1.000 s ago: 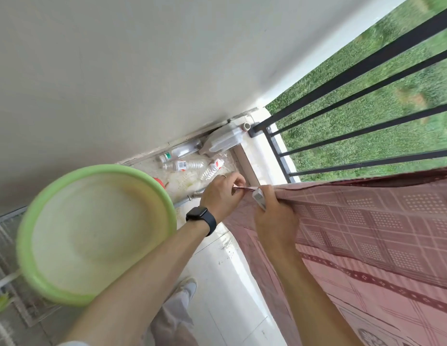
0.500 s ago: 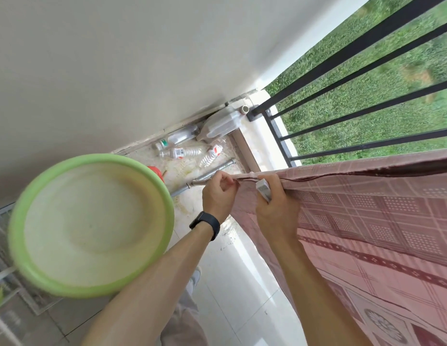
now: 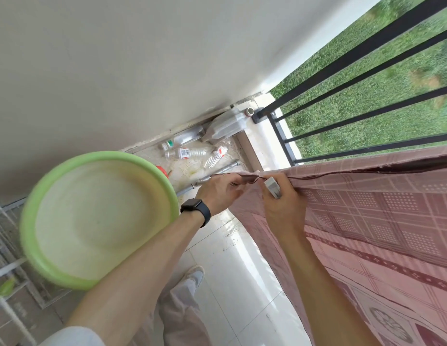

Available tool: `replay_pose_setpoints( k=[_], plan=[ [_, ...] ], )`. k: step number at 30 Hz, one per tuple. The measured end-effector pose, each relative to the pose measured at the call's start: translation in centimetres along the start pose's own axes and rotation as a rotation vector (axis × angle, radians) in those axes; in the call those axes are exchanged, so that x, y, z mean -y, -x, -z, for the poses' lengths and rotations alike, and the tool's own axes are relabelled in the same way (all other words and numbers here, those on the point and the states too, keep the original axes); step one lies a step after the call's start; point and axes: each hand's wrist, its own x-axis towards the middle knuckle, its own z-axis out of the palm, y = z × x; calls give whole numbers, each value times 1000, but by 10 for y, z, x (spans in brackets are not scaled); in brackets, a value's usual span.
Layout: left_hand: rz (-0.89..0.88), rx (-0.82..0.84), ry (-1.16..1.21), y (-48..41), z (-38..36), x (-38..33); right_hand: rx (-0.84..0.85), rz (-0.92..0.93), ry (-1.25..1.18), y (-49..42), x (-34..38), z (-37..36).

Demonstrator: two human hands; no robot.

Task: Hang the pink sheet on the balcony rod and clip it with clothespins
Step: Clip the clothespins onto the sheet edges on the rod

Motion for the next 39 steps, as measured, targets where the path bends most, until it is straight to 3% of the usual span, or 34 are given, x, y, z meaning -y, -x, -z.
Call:
replay_pose_setpoints(
  k=[5,9,14,18,21,24,29,39],
  plan=[
    [-132,19,-127,5,-2,-15,-41,4,25,2,6,-1],
    [-76,43,-247,4,1,-5,-34,16,91,3,2,0],
    [-178,137,-677,-3,22,23,6,3,103,4,-3,3],
    [-30,-51,-672,-25,32,30,3,12,108,5,2,-2],
    [-39,-65,-681,-36,15,18,-19,15,120,4,6,-6],
    [-102,14,-536,-45,3,15,-42,25,88,4,8,-6],
    [-171,-53,-341,-50,2,5,-50,-14,93,2,13,-9],
    [-129,-65,-277,-63,8,22,303,-146,-40,6,62,-13]
  ],
)
